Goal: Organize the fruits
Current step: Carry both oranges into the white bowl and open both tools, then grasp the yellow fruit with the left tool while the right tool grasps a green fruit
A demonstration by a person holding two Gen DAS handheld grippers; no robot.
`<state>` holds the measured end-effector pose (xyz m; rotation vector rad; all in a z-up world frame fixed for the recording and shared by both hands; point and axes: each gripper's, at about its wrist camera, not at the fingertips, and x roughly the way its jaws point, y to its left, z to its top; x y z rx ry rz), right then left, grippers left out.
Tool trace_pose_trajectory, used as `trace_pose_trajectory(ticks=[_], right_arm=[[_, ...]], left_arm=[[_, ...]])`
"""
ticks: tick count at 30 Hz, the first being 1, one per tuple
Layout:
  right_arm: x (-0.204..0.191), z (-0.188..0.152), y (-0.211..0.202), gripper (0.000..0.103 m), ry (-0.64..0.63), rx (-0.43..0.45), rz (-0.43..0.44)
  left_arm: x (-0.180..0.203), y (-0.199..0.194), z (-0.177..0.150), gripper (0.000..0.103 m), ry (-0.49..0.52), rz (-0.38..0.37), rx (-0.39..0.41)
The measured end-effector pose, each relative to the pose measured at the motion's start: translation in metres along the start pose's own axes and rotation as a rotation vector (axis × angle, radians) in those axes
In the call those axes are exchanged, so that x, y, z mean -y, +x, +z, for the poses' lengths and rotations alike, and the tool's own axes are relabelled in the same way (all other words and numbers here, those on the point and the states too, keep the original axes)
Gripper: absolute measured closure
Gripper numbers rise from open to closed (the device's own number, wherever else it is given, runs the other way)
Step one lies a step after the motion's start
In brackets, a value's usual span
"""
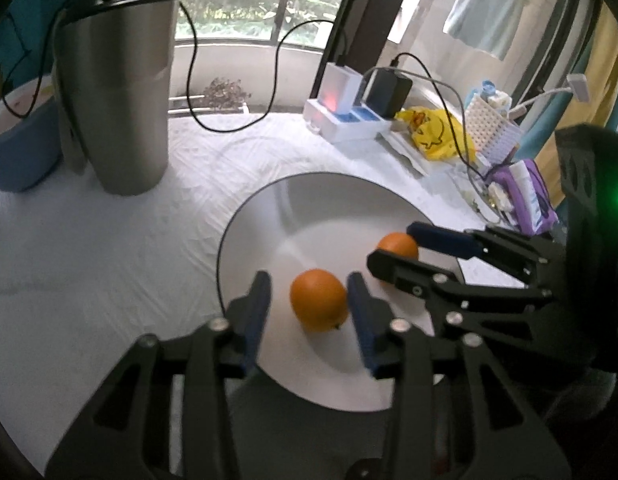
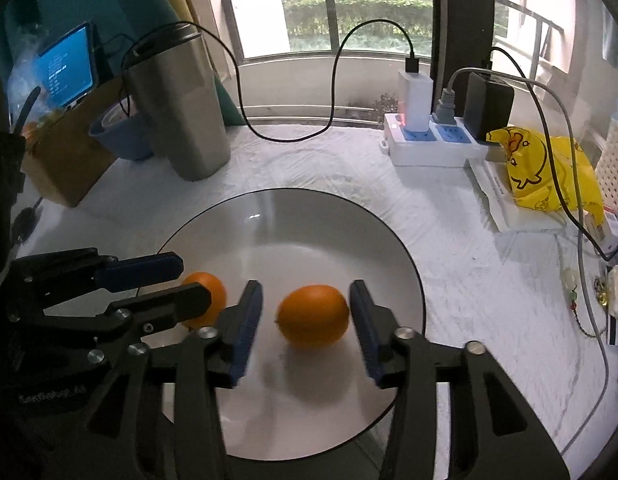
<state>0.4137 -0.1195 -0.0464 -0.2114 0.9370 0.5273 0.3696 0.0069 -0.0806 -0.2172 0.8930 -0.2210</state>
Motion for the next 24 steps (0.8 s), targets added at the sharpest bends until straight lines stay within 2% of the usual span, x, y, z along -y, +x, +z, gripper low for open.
trace_pose_trajectory(ticks=[11, 24], right_arm=[[-0.005, -0.003, -0.031, 0.052, -0.014, 0.050, -0.035], [-0.024, -0.040, -0.086, 0.052, -0.014, 0.098, -0.069]], left_arm=[[0.003, -0.033, -0.008, 0.057, -0.005, 0.015, 0.049], [0.019, -0.089, -0.047, 0.056, 0.002, 0.015, 0.112]])
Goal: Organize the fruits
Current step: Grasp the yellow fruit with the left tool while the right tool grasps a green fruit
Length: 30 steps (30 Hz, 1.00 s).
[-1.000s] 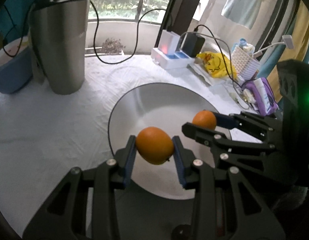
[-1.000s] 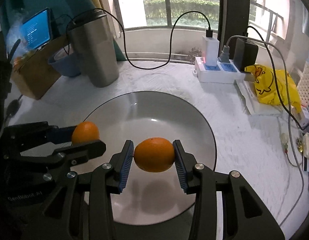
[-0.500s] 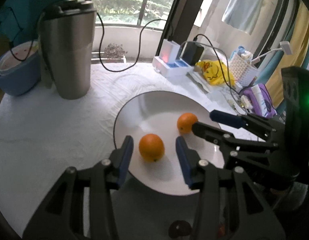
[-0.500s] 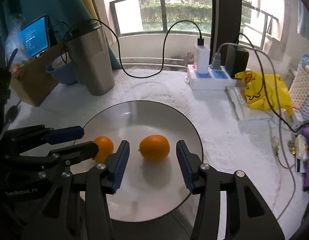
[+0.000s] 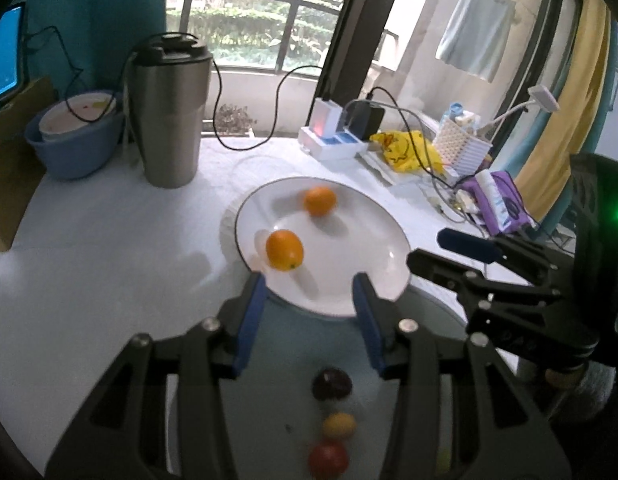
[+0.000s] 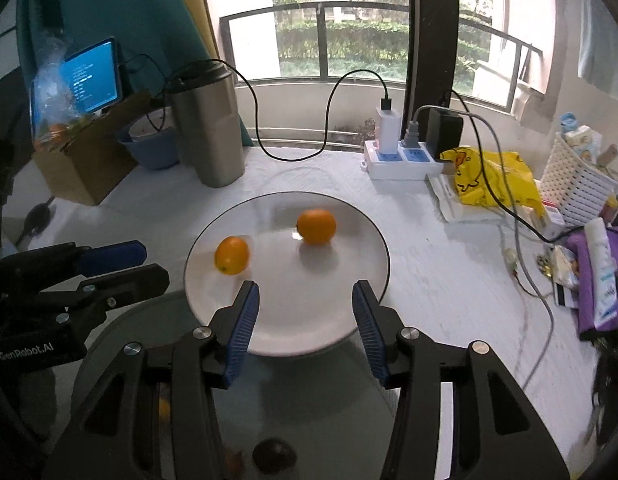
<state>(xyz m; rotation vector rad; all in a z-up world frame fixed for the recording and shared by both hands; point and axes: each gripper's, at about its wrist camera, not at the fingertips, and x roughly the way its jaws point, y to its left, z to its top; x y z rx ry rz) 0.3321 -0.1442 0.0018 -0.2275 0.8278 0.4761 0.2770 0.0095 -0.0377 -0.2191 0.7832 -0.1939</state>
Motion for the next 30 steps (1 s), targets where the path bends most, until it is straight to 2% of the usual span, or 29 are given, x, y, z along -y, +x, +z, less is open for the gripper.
trace_pose_trajectory(ticks=[15, 30], right_arm=[[-0.029, -0.064, -0.061, 0.052, 0.002, 0.022, -0.012], [-0.045, -0.126, -0.086, 0.052, 0.008, -0.018, -0.013]], left_arm=[[0.017, -0.051, -0.060, 0.056, 0.017, -0.007, 0.009], [0.017, -0.068, -0.126, 0.056, 0.008, 0.016, -0.044]])
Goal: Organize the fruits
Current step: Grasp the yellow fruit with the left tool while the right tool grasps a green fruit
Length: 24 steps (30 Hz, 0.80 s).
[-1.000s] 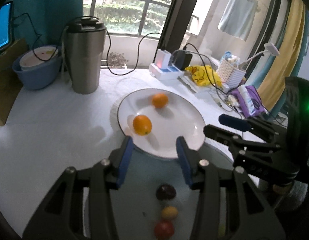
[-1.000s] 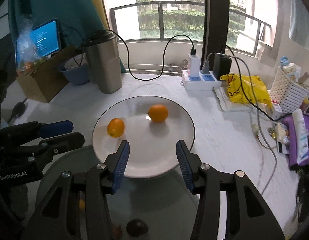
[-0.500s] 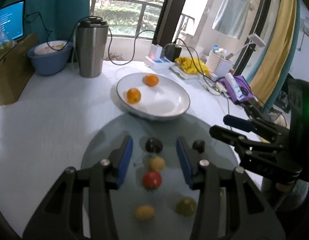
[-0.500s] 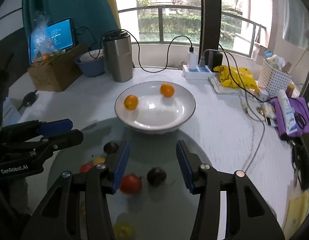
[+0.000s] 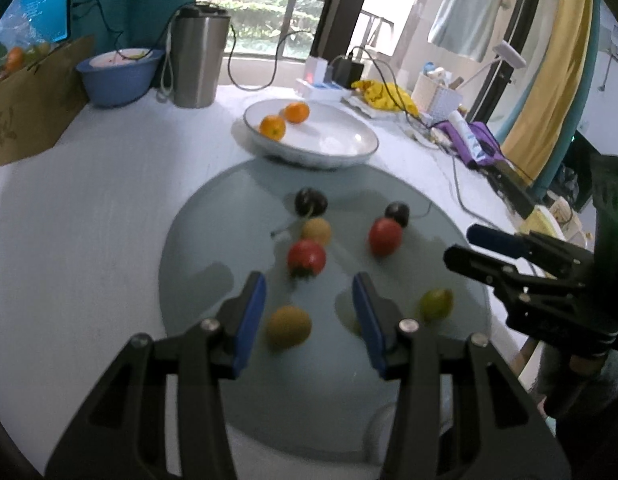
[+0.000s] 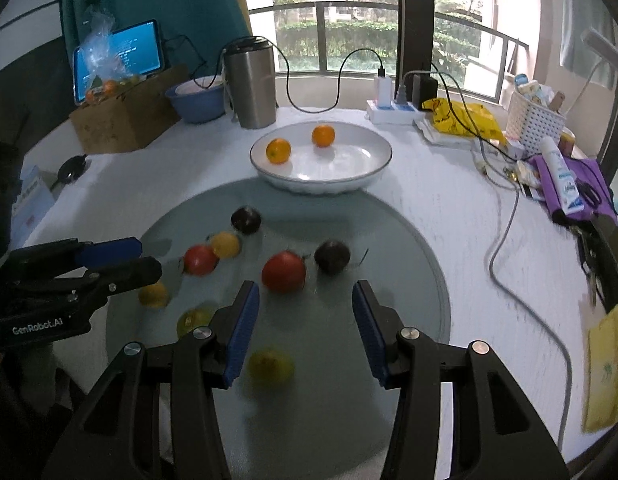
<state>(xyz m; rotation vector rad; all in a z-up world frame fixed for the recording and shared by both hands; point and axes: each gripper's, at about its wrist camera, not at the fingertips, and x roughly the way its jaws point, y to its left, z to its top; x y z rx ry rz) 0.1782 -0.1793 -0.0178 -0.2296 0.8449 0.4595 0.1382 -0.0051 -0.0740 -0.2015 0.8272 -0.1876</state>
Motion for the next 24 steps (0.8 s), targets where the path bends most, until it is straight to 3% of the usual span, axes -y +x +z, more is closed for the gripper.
trace_pose_trajectory(ticks=[18, 22, 24], right_arm=[[-0.018, -0.033, 0.017, 0.052, -0.015, -0.070, 0.058], [-0.018, -0.034, 0.019, 0.061, -0.028, -0.076, 0.066], [-0.018, -0.034, 0.019, 0.065, -0.038, -0.074, 0.069]], left_arm=[[0.003, 0.018, -0.021, 0.057, 0.036, 0.040, -0.061], [0.003, 0.018, -0.021, 0.058, 0.045, 0.042, -0.062], [0.003, 0.019, -0.021, 0.066, 0.048, 0.037, -0.064]])
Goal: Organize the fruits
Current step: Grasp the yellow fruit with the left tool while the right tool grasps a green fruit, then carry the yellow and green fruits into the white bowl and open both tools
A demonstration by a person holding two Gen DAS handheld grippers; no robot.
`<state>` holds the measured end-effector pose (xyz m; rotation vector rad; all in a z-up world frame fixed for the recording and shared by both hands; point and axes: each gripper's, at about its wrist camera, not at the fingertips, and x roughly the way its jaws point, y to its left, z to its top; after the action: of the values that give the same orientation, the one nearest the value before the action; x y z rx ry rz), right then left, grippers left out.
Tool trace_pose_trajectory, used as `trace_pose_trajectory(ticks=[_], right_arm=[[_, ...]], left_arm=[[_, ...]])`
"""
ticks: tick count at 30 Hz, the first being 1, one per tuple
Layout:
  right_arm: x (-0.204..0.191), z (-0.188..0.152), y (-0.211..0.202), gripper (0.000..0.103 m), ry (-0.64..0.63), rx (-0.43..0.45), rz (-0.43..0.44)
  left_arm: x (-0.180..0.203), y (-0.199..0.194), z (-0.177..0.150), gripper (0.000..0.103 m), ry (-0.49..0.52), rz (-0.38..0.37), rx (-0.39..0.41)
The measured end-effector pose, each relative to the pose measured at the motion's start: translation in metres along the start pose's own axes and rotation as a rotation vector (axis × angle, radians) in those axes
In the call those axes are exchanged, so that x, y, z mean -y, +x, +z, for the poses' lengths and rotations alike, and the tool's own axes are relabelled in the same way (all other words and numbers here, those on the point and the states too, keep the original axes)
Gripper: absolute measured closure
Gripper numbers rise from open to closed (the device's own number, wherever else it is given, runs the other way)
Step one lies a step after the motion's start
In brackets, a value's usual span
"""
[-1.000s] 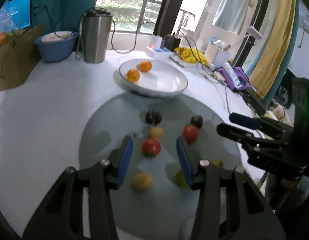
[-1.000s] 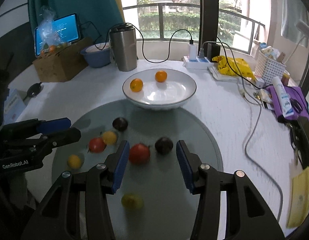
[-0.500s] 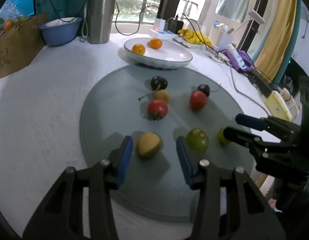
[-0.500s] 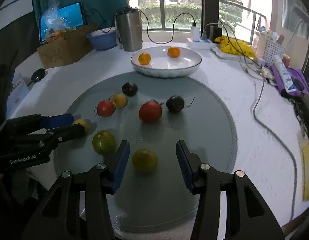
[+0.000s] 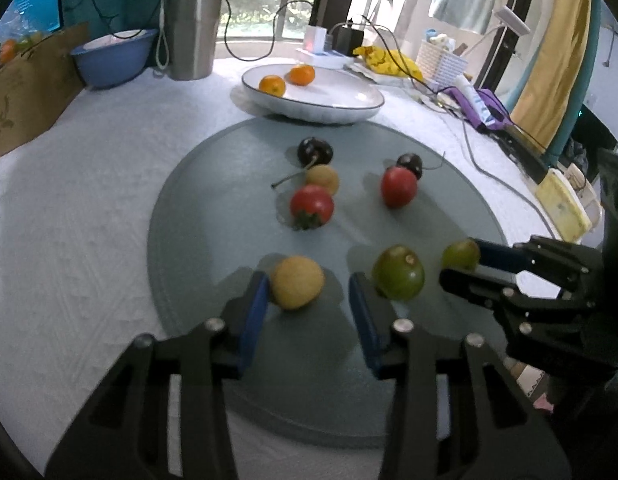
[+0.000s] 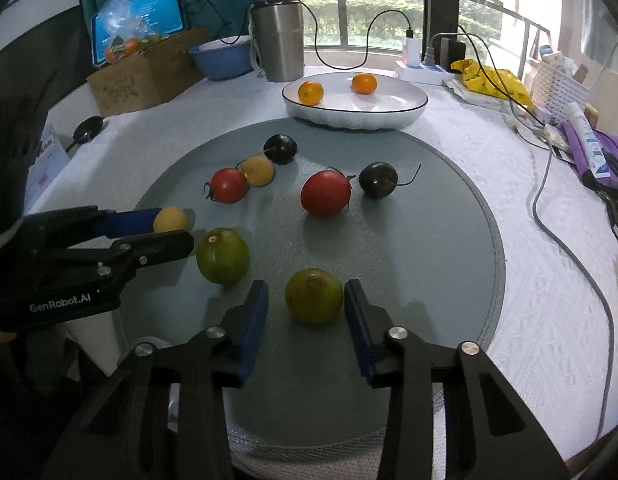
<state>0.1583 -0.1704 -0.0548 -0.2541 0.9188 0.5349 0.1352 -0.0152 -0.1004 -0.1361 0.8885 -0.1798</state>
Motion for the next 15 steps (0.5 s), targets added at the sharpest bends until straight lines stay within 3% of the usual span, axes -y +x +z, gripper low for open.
trace_pose_trajectory(ticks=[3, 15], right_arm=[[0.0005, -0.0003, -0.0004, 0.073, -0.014, 0.004, 0.005], [0.0069, 0.0047, -0.0088, 0.073, -0.016, 0.035, -0.005]], left_arm=[[0.0000, 0.0004, 0.0003, 0.075, 0.002, 0.008, 0.001], [0.0028, -0.0086, 0.0066, 0.075, 0.007, 0.009, 0.033]])
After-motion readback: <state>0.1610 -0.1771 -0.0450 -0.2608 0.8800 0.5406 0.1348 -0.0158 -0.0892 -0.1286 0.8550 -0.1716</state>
